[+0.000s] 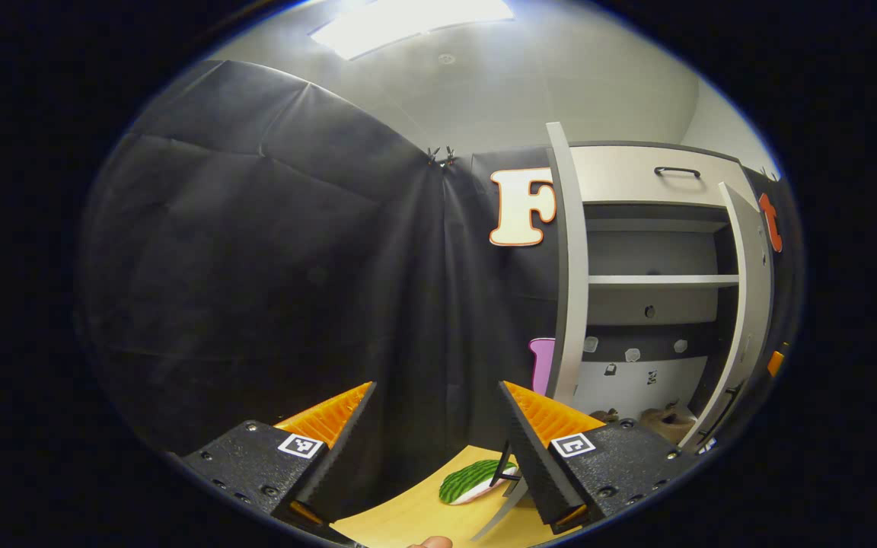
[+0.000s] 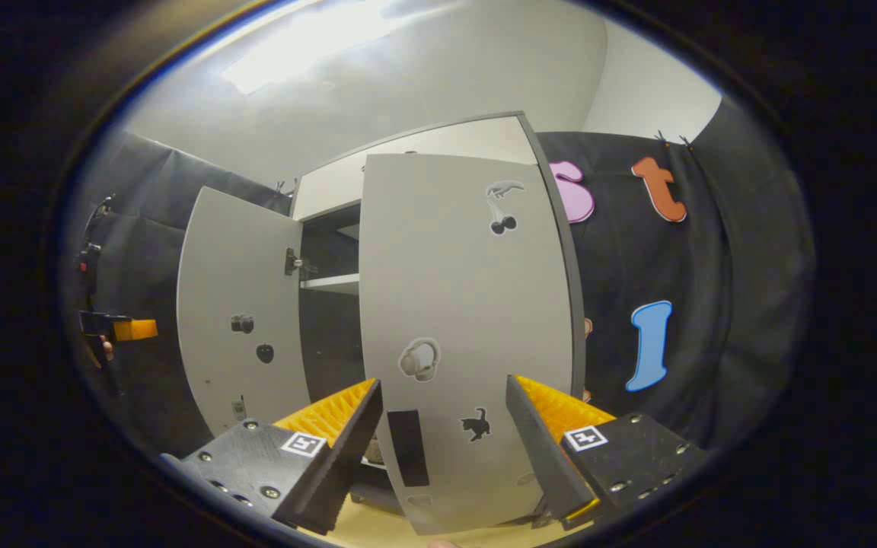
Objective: Grab one shoe with the right hand and put it into the shoe cabinet, grab the other shoe with the left hand and put it into the shoe cabinet; then close the right door with the right hand and the left door with the left hand.
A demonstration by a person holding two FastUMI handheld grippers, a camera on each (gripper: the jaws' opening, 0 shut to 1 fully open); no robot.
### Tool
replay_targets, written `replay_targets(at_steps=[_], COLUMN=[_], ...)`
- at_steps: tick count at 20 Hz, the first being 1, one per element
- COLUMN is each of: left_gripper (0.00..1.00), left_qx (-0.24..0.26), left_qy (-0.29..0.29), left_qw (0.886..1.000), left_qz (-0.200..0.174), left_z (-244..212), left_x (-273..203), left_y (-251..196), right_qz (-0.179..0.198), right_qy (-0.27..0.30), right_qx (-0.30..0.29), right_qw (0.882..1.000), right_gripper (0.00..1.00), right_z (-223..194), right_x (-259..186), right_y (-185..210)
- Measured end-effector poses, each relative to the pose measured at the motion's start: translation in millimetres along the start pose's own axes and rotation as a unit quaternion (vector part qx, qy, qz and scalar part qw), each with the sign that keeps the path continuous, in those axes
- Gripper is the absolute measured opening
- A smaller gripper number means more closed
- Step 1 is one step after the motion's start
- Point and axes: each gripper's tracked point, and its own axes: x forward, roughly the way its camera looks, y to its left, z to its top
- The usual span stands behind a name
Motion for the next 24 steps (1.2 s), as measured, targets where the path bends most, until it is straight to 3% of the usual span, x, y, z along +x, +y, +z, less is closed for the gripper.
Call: replay_targets(at_steps=[1, 3, 4, 6, 8, 9, 13, 24], left_gripper=[0.92, 0.92, 0.92, 0.93, 0.93, 0.92, 0.93, 0.92], left_qx=[0.0, 0.001, 0.003, 0.008, 0.008, 0.008, 0.009, 0.004], left_qy=[0.002, 0.006, 0.008, 0.012, 0.019, 0.022, 0.033, 0.065], left_qw=[1.0, 1.0, 1.0, 1.0, 1.0, 0.999, 0.999, 0.998], left_qz=[0.0, 0.004, 0.008, 0.019, 0.022, 0.022, 0.024, 0.002], left_z=[-2, -5, -7, -12, -18, -21, -33, -62], left_x=[3, 13, 18, 26, 36, 39, 55, 81], left_y=[0, 0, 1, 5, 6, 5, 4, -22], right_qz=[-0.003, -0.008, -0.011, -0.015, -0.02, -0.022, -0.029, -0.045], right_qy=[0.001, 0.002, 0.002, 0.005, 0.008, 0.007, 0.003, 0.009], right_qx=[-0.001, 0.001, 0.003, 0.005, 0.005, 0.005, 0.005, 0.007], right_qw=[1.0, 1.0, 1.0, 1.0, 1.0, 1.0, 1.0, 0.999], right_gripper=[0.92, 0.92, 0.98, 0.92, 0.92, 0.98, 0.98, 0.98], right_z=[0, -2, -3, -7, -8, -8, -7, -14], right_x=[0, 0, 0, 0, 1, 1, 0, 1], right_y=[-2, -5, -6, -9, -12, -13, -17, -31])
